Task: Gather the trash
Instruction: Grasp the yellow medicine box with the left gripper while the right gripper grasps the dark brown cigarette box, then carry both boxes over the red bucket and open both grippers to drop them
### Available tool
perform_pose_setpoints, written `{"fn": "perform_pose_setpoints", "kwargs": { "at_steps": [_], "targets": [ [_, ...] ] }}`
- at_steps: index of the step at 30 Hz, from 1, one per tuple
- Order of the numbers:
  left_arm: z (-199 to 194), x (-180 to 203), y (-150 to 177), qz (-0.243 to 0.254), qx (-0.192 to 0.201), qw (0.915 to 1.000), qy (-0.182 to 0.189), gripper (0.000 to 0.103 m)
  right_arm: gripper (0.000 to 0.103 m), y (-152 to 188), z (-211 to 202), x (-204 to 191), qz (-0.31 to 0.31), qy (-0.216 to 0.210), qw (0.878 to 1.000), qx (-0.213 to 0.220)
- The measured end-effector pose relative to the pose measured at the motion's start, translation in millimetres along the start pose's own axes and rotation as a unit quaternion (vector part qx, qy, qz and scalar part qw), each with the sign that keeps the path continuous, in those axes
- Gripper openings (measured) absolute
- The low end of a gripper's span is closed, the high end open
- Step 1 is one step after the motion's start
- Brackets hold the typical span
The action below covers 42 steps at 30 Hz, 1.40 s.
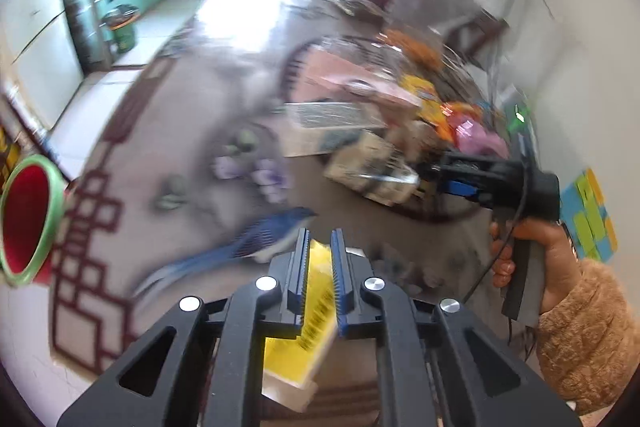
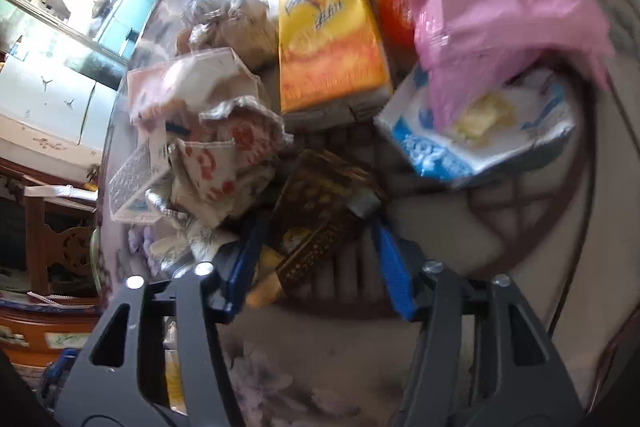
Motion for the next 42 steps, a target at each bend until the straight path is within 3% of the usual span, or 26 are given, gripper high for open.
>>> {"fn": "perform_pose_setpoints", "kwargs": {
  "at_steps": [1, 3, 5, 7, 8, 9, 13, 19, 22, 23, 25, 29, 32, 36, 39, 42],
  "targets": [
    [-1.0, -8.7, 1.7, -0.009, -0.003, 0.9999, -0.006, 0.008, 0.025, 1.2, 2.3, 0.3, 0.005, -0.008, 1.0, -0.005],
    [9.3, -18.1, 10.1, -0.019, -0.018, 0.9997, -0.001, 0.008, 0.013, 2.2, -0.2, 2.4, 0.012, -0.008, 1.0, -0.002],
    [10.6, -21.6, 16.4, -0.016, -0.024, 0.9995, 0.009, 0.012, 0.013, 3.3, -7.0, 5.0, 0.016, -0.015, 1.0, 0.006],
    [16.6, -25.2, 23.8, -0.003, -0.04, 0.999, 0.019, 0.043, 0.013, 6.7, -21.9, 5.5, 0.009, -0.018, 1.0, 0.022],
    [18.8, -26.5, 26.6, 0.003, -0.043, 0.9989, 0.019, 0.066, 0.013, 7.4, -26.5, 6.1, 0.005, -0.017, 0.999, 0.028],
    [22.0, -27.3, 29.5, 0.013, -0.045, 0.9986, 0.025, 0.068, 0.013, 9.0, -33.8, 6.8, 0.001, -0.016, 0.999, 0.033],
    [48.3, -31.0, 31.0, 0.048, -0.073, 0.9956, 0.034, 0.069, 0.013, 17.4, -64.9, 4.6, -0.001, -0.01, 0.998, 0.058],
    [82.4, -61.2, 28.4, 0.047, -0.119, 0.9905, 0.05, 0.071, 0.013, 31.1, -101.2, -30.1, -0.013, -0.004, 0.996, 0.088],
    [90.6, -70.3, 31.2, 0.046, -0.137, 0.987, 0.07, 0.058, 0.013, 38.5, -109.1, -54.0, -0.016, -0.003, 0.995, 0.1],
    [90.0, -73.4, 30.3, 0.049, -0.134, 0.9868, 0.076, 0.039, 0.013, 40.4, -111.6, -65.6, -0.02, -0.004, 0.994, 0.104],
    [84.3, -85.0, 25.0, 0.037, -0.131, 0.9855, 0.101, 0.039, 0.013, 43.2, -112.5, -91.2, -0.029, -0.01, 0.993, 0.111],
    [58.7, -114.5, 4.2, 0.018, -0.096, 0.9884, 0.117, 0.039, 0.013, 45.9, -108.1, -142.2, -0.052, -0.034, 0.991, 0.116],
    [27.9, -150.4, -22.4, -0.002, -0.043, 0.9942, 0.099, 0.039, 0.013, 52.6, -100.4, -193.9, -0.087, -0.066, 0.988, 0.11],
    [-15.5, -223.5, -51.7, -0.054, 0.031, 0.9975, 0.032, 0.039, 0.013, 70.5, -74.8, -277.5, -0.142, -0.124, 0.979, 0.078],
    [-43.5, -289.0, -56.8, -0.093, 0.069, 0.9922, -0.046, 0.039, 0.013, 83.6, -51.2, -336.3, -0.183, -0.168, 0.968, 0.048],
    [-54.9, -348.0, -48.9, -0.133, 0.069, 0.9828, -0.108, 0.039, 0.013, 99.6, -27.6, -398.5, -0.224, -0.21, 0.951, 0.019]
  ]
}}
Point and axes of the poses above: each gripper's, at about its wrist camera, not at the fingertips, and z roughly the way its jaws point, x to its right, y to its underside, the point moved 2 cm from there along z, roughly the way its jaws point, and after that the axes turned 12 degrees about x, right-handed, at the moved point
